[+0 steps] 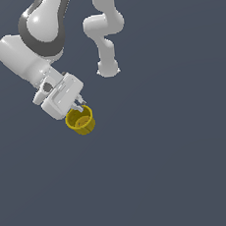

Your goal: Pick up the object and move it to a goal position.

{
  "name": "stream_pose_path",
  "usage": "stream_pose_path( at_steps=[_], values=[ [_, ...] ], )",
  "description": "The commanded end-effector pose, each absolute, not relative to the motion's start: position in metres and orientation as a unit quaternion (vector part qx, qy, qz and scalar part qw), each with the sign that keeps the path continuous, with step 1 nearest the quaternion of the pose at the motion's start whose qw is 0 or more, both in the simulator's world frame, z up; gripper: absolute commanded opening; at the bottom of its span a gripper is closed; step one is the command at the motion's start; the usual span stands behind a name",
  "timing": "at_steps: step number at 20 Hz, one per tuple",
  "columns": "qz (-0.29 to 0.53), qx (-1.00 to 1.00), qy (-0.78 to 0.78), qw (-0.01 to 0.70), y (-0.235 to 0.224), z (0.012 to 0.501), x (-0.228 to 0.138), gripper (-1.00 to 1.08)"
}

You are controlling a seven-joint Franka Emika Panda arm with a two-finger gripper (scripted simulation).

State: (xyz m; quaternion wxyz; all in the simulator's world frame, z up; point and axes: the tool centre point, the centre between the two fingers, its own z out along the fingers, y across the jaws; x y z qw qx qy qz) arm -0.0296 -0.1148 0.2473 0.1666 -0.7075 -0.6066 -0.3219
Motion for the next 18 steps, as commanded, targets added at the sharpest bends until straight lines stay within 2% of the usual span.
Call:
stream_pose_path(
  at_steps=[1,10,18],
  values=[
    [-0.323,-0.707,-0.607,0.166,-0.123,0.277,-0.042,-1.0],
    [-0.326,-0.706,-0.606,0.167,-0.147,0.357,-0.072,-1.0],
    [-0.327,-0.707,-0.604,0.168,-0.155,0.38,-0.08,-1.0]
  ],
)
